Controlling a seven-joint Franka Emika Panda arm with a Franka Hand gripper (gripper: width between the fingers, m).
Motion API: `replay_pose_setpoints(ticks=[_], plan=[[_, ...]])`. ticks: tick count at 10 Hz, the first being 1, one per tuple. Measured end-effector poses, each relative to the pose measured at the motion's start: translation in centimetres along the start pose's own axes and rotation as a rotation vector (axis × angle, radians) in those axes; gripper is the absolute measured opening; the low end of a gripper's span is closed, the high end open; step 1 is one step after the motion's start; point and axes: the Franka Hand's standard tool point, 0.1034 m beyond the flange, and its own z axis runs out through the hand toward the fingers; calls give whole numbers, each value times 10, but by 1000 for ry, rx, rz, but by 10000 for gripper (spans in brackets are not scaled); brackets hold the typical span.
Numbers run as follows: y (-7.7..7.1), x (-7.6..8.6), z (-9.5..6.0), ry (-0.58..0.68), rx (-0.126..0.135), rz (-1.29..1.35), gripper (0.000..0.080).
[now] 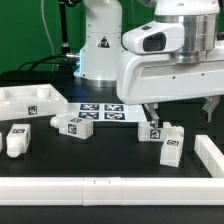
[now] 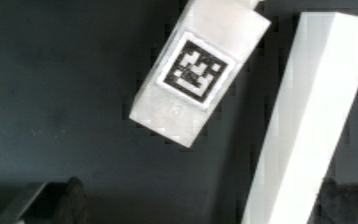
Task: Assemble one leg
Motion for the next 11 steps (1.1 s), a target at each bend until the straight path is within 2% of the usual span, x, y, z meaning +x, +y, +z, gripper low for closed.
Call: replay_pose_setpoints(ticks=[1,2,4,7,10,11], plan=[[13,-7,13,-25,1,54,650],[16,-13,26,-39,-3,90,650],[10,-18,48,-18,0,114,650],[9,-12,52,23,-2,88,650],[8,-13,54,37,-2,81,622],[8,-13,55,37,-2,81,445]])
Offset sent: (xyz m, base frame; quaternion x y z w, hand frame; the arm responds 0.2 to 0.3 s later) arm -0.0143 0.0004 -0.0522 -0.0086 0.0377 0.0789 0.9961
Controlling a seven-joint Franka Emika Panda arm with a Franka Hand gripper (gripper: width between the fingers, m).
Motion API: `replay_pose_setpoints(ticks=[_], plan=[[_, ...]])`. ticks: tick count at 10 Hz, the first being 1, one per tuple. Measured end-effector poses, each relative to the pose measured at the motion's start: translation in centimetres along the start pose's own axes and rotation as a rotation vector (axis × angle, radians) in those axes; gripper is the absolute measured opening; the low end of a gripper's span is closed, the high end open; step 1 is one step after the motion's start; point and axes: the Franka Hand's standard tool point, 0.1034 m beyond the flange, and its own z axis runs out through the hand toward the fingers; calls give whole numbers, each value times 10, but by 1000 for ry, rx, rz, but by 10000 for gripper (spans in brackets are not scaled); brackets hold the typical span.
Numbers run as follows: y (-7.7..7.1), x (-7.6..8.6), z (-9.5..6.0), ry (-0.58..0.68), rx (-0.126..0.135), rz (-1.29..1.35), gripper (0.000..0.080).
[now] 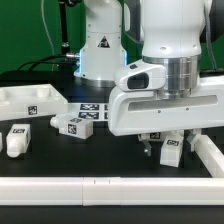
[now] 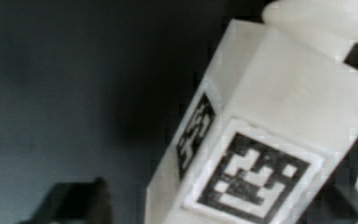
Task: Assemble one leg
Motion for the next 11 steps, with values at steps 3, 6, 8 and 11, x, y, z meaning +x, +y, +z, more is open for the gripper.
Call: replay_pose_setpoints(ticks=[3,6,8,11], plan=[[1,1,-3,-2,0,-10,285],[3,6,-62,-17,-3,-42,285],[-9,-31,-83,-18,-10,-25,285],[-15,-48,-80,3,-12,-24,285]])
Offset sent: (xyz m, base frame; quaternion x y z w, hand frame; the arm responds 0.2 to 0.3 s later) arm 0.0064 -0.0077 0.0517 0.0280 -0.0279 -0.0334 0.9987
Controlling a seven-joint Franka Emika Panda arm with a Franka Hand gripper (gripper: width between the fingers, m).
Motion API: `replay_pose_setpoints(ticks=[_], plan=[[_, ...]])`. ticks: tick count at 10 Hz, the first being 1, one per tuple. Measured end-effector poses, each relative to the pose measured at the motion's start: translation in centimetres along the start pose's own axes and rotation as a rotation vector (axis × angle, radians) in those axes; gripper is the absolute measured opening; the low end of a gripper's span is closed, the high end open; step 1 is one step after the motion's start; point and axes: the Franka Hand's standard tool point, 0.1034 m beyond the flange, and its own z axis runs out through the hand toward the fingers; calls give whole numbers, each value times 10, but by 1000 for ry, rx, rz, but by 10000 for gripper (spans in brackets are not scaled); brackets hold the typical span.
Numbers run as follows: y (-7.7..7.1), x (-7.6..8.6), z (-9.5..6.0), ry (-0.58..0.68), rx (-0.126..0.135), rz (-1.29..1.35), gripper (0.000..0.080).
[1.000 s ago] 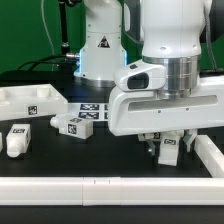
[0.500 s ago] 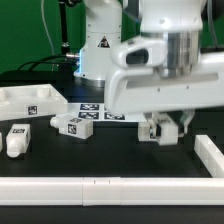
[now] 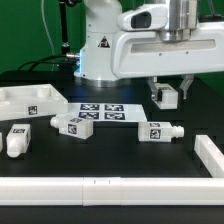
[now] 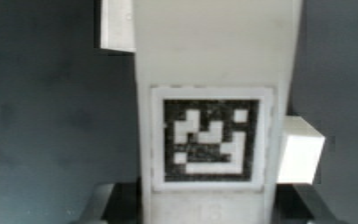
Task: Assemble one leg
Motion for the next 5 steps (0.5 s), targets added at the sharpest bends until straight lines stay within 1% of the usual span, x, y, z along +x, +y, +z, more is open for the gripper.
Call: replay_pose_setpoints(ticks=[3,4,5], plan=[[0,-3,3,14,-1,-1,285],[2,-28,12,22,-6,-3,285],[4,-58,19,11,-12,-3,285]])
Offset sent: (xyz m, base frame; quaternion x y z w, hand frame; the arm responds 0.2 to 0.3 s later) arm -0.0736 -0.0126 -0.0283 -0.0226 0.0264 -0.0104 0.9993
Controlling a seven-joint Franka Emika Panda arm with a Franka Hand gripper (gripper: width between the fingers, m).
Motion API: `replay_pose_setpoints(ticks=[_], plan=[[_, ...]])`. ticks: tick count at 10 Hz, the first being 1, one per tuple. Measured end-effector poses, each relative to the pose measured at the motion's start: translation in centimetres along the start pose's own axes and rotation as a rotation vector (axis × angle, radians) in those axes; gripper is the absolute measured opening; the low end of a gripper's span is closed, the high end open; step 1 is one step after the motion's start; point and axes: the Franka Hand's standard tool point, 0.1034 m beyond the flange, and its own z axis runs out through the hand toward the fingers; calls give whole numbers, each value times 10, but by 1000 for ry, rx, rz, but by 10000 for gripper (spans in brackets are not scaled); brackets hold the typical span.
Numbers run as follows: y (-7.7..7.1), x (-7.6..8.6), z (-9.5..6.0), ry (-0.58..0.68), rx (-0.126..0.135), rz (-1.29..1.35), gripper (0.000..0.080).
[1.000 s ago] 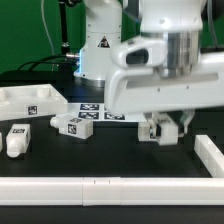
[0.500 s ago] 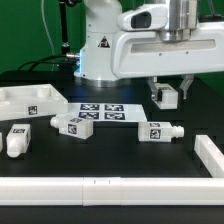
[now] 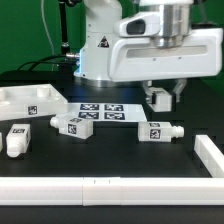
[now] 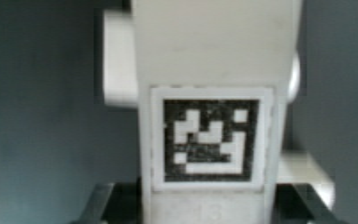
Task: Assemble one leg
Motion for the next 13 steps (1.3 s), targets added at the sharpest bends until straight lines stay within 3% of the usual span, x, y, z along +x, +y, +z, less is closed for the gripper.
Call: replay_pose_setpoints(ticks=[1,2,5,7,9,10,11,12,13], plan=[[2,-26,8,-2,-4,1,285],[6,-41,21,3,-7,3,285],[19,-55,51,-9,-11,9,285],[28,-54,51,-10,-12,0,285],[26,-54,52,-12,-12,-5,292],[26,-53,51,-10,-12,-5,501],[25,-46,44,-31,-9,-48,501],[18,-27,31,-16,-8,-104,618],[17,-14,24,13,-9,-185,641]])
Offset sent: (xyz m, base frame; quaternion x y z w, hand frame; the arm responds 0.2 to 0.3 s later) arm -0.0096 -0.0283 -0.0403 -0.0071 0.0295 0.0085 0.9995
